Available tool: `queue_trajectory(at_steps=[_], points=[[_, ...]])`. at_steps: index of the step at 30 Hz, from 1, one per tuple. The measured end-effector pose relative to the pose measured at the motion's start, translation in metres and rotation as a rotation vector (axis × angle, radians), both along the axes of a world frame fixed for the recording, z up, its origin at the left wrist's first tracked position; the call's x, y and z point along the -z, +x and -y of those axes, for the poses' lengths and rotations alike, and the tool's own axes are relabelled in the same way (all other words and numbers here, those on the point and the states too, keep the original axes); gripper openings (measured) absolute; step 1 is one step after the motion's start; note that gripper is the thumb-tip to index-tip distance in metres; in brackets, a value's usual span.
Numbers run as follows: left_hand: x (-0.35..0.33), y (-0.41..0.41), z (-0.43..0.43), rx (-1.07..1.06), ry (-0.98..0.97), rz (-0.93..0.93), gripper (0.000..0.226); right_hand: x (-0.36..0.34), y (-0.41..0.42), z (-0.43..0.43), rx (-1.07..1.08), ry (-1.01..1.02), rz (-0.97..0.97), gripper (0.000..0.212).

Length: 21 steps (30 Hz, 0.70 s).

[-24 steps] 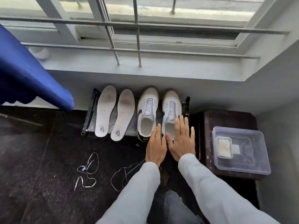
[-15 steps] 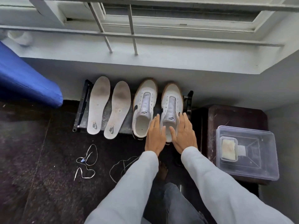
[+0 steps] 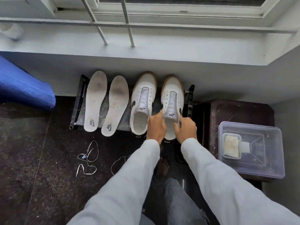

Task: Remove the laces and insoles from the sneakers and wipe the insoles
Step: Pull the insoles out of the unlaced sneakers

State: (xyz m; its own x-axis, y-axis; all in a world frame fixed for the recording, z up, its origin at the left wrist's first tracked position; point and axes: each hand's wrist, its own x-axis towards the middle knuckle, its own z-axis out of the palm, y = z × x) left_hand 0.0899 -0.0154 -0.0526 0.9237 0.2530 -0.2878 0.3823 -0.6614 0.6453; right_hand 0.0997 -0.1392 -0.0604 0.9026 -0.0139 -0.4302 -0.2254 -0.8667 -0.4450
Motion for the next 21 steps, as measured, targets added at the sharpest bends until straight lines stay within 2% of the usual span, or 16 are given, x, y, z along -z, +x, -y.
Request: queue_trajectory(at_steps=[7, 9, 12, 15, 18, 21], points=[[-0.008, -0.031, 0.006, -0.061, -0.071, 0.002, 0.015, -0.007, -0.031, 0.009, 0.030, -0.005, 0.035, 0.024], [-0.015, -0.053, 0.007, -0.083, -0.105, -0.006, 0.021, -0.013, -0.052, 0.011, 0.018, -0.025, 0.025, 0.025], [-0.032, -0.093, 0.006, -0.117, -0.134, -0.024, 0.032, -0.020, -0.094, 0.012, 0.030, -0.002, 0.048, 0.030], [-0.043, -0.143, 0.002, -0.139, -0.204, -0.015, 0.034, -0.024, -0.149, 0.008, 0.089, 0.045, 0.096, 0.033], [-0.038, -0.193, -0.003, -0.185, -0.276, -0.046, 0.036, -0.025, -0.206, 0.002, 0.186, 0.098, 0.159, 0.035], [-0.028, -0.242, -0.010, -0.181, -0.271, -0.065, 0.040, -0.018, -0.263, -0.007, 0.249, 0.129, 0.220, 0.038]])
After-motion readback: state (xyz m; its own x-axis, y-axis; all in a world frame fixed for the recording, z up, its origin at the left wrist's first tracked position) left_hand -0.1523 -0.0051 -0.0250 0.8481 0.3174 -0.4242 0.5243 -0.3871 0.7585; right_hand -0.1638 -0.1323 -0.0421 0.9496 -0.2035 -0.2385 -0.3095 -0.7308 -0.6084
